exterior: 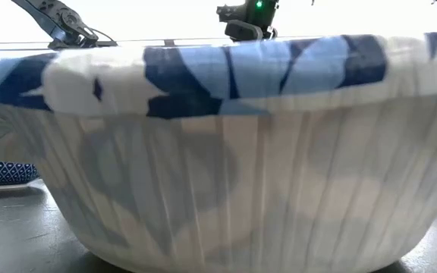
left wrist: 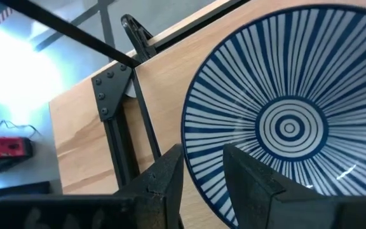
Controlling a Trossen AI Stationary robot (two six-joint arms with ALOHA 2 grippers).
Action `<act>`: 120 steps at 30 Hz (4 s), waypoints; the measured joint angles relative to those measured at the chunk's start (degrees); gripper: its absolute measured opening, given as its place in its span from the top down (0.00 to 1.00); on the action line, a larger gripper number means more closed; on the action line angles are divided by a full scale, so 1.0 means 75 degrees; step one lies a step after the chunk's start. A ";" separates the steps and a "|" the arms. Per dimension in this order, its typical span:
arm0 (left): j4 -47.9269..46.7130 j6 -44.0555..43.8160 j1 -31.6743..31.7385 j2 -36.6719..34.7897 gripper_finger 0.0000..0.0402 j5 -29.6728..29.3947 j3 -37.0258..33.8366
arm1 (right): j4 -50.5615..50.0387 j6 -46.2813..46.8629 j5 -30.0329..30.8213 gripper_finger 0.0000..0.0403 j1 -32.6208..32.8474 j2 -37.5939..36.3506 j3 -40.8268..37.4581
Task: Place and stack bowls onto a shelf
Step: Put the blue bowl on the shelf, then stack the orange bowl on top of the blue bowl on the shelf
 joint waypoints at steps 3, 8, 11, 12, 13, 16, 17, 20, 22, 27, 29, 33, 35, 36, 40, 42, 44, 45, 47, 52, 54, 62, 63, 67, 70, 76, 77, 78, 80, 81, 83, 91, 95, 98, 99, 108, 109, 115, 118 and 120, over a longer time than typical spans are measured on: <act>-0.0004 0.0358 -0.0009 0.0000 0.77 0.0001 0.0000 | 0.0001 -0.0001 0.0000 0.36 0.0003 0.0000 0.0000; 0.0020 0.0684 -0.0009 0.0000 0.77 0.0001 0.0000 | 0.0003 -0.0002 0.0000 0.36 0.0003 0.0000 0.0000; 0.0163 0.0596 -0.0009 0.0000 0.77 -0.0018 0.0000 | 0.0010 -0.0003 0.0000 0.36 0.0001 0.0000 0.0000; 0.0283 0.0528 -0.0009 0.0000 0.77 -0.0053 0.0002 | 0.0012 -0.0003 0.0000 0.36 0.0001 0.0000 0.0000; 0.0405 0.0454 -0.0009 0.0000 0.77 -0.0121 0.0003 | 0.0013 -0.0004 0.0000 0.36 0.0003 0.0000 0.0000; 0.0774 0.0211 -0.0009 -0.0003 0.77 -0.0371 0.0003 | 0.0017 -0.0004 0.0000 0.36 0.0003 0.0000 0.0000; 0.0891 0.0128 -0.0009 -0.0003 0.77 -0.0431 0.0003 | 0.0017 -0.0004 0.0000 0.36 0.0000 0.0000 0.0000; 0.1197 0.0029 -0.0009 -0.0003 0.77 -0.0607 0.0004 | 0.0020 -0.0001 0.0000 0.36 0.0002 0.0000 0.0000; 0.1389 0.0065 -0.0009 -0.0003 0.77 -0.0619 0.0006 | 0.0020 0.0025 0.0000 0.36 0.0003 0.0000 0.0000; 0.2115 0.0443 -0.0009 -0.0005 0.77 -0.0178 0.0006 | 0.0020 0.0046 0.0000 0.36 0.0003 0.0000 0.0000; 0.2361 0.0547 -0.0010 -0.0003 0.77 0.0531 0.0006 | 0.0020 0.0048 -0.0001 0.36 0.0001 0.0000 0.0000; 0.2622 0.0597 -0.0015 -0.0005 0.77 0.2318 0.0006 | 0.0020 0.0049 0.0000 0.36 0.0001 0.0000 0.0000; 0.2673 0.0593 -0.0022 -0.0005 0.77 0.3314 0.0006 | 0.0020 0.0049 -0.0001 0.36 0.0001 0.0000 0.0000; 0.2701 0.0591 -0.0047 -0.0003 0.77 0.3815 0.0006 | 0.0020 0.0049 0.0000 0.36 0.0000 0.0000 0.0000; 0.2843 0.0552 -0.0262 -0.0003 0.77 0.5270 0.0006 | 0.0014 0.0043 0.0000 0.36 0.0002 0.0000 0.0000; 0.2879 0.0390 -0.0441 -0.0003 0.77 0.5569 0.0006 | 0.0006 0.0049 -0.0003 0.36 0.0003 0.0000 0.0000; 0.2839 0.0165 -0.0671 -0.0003 0.77 0.5840 0.0006 | -0.0007 0.0049 -0.0003 0.36 0.0002 0.0000 0.0000; 0.2827 0.0052 -0.0800 -0.0003 0.77 0.6063 0.0006 | -0.0021 0.0049 -0.0003 0.36 0.0002 0.0000 0.0000; 0.2832 -0.0190 -0.1081 -0.0003 0.77 0.6588 0.0006 | -0.0024 0.0049 -0.0003 0.36 0.0002 0.0000 0.0000; 0.2869 -0.0781 -0.2031 -0.0003 0.77 0.6919 0.0006 | -0.0029 0.0049 -0.0003 0.36 0.0000 0.0000 0.0000; 0.2927 -0.1017 -0.2492 0.0000 0.77 0.6863 0.0006 | -0.0060 0.0049 -0.0003 0.36 0.0000 0.0000 0.0000; 0.2894 -0.1682 -0.4090 0.0058 0.77 0.4974 0.0006 | -0.0814 0.0197 -0.0006 0.36 0.0003 0.0000 0.0000; 0.2878 -0.1799 -0.4205 0.0099 0.77 0.4798 -0.0003 | -0.0940 0.0271 -0.0006 0.36 0.0003 0.0000 0.0000; 0.2876 -0.2183 -0.4577 0.0423 0.77 0.4477 -0.0099 | -0.1530 0.0586 -0.0007 0.36 0.0011 0.0000 0.0000; 0.2923 -0.2429 -0.4829 0.0838 0.77 0.4216 -0.0108 | -0.1872 0.0834 -0.0009 0.36 0.0023 0.0000 0.0000; 0.3455 -0.2587 -0.5140 0.1622 0.77 0.4062 -0.0051 | -0.2048 0.0987 -0.0009 0.36 0.0023 -0.0002 0.0000; 0.3537 -0.2587 -0.5170 0.1727 0.77 0.4042 -0.0013 | -0.2049 0.0987 -0.0009 0.36 0.0023 -0.0001 0.0000; 0.3556 -0.2597 -0.5203 0.1837 0.77 0.3988 0.0016 | -0.2046 0.0984 -0.0009 0.36 0.0023 -0.0002 0.0000; 0.3538 -0.2620 -0.5222 0.2062 0.77 0.3928 0.0026 | -0.2043 0.0984 -0.0009 0.36 0.0023 -0.0003 0.0000; 0.3575 -0.2626 -0.5222 0.2178 0.77 0.3928 0.0026 | -0.2042 0.0976 -0.0009 0.36 0.0023 -0.0003 0.0000; 0.3659 -0.2662 -0.5219 0.2392 0.77 0.3920 0.0026 | -0.2037 0.0929 -0.0009 0.36 0.0023 -0.0003 0.0000; 0.4142 -0.2560 -0.5219 0.2847 0.78 0.3912 0.0029 | -0.2029 0.0909 -0.0009 0.36 0.0023 -0.0003 0.0000; 0.4138 -0.2455 -0.5219 0.2792 0.84 0.3914 0.0029 | -0.2016 0.0909 -0.0009 0.36 0.0023 -0.0003 0.0000; 0.4130 -0.2432 -0.5219 0.2774 0.94 0.3922 0.0029 | -0.2002 0.0909 -0.0009 0.36 0.0023 -0.0003 0.0000; 0.4087 -0.2382 -0.5219 0.2774 0.97 0.3940 0.0029 | -0.1988 0.0909 -0.0009 0.36 0.0023 -0.0003 -0.0008; 0.4022 -0.2377 -0.5254 0.2745 0.99 0.3981 0.0012 | -0.1961 0.0911 -0.0010 0.36 0.0023 -0.0003 -0.0426; 0.4022 -0.2367 -0.5254 0.2720 0.99 0.3981 0.0015 | -0.1963 0.0910 -0.0011 0.36 0.0023 -0.0003 -0.0486; 0.3774 -0.2124 -0.5254 0.2364 0.99 0.3958 0.0230 | -0.1963 0.0919 -0.0010 0.36 0.0023 -0.0003 -0.0638; 0.3307 -0.1931 -0.5254 0.2173 0.99 0.3798 0.0423 | -0.1943 0.0923 -0.0009 0.36 0.0023 -0.0056 -0.0635; 0.2874 -0.1768 -0.5250 0.1985 0.99 0.3526 0.0595 | -0.1933 0.0933 -0.0009 0.36 0.0023 -0.0093 -0.0638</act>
